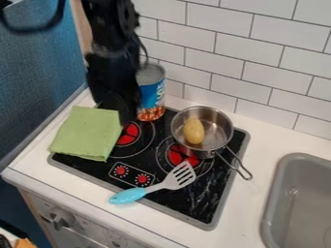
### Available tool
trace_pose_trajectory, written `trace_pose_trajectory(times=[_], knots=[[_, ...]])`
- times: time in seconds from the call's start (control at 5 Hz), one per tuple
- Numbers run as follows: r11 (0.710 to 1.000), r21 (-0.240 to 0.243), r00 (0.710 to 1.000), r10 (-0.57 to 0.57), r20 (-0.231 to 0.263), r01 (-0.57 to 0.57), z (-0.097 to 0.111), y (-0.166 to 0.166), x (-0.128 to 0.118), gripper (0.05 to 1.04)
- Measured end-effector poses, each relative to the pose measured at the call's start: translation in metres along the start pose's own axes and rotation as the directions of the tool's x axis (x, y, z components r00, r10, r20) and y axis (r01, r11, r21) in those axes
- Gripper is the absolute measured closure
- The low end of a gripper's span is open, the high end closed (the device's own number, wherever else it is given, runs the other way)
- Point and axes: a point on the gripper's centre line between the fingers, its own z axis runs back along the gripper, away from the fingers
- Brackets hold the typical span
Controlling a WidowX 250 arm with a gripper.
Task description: Put the blue spatula on top of the green towel
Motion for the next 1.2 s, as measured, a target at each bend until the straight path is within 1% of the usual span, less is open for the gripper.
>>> trace_pose_trajectory(times=[0.2,0.4,0.6,0.8,1.0,1.2], knots=[[0.975,-0.087,0.972,-0.194,0.130,0.206,-0.004,-0.031,0.002,0.083],[0.923,-0.096,0.922,-0.355,0.153,0.372,-0.009,-0.063,0.005,0.083],[0.885,-0.112,0.891,-0.441,0.107,0.451,-0.028,-0.069,-0.003,0.083],[0.862,-0.155,0.876,-0.479,0.064,0.482,-0.047,-0.074,-0.011,0.083],[0.853,-0.171,0.867,-0.497,0.022,0.493,-0.059,-0.077,-0.021,0.083],[0.852,-0.184,0.865,-0.502,-0.021,0.490,-0.070,-0.084,-0.030,0.083]])
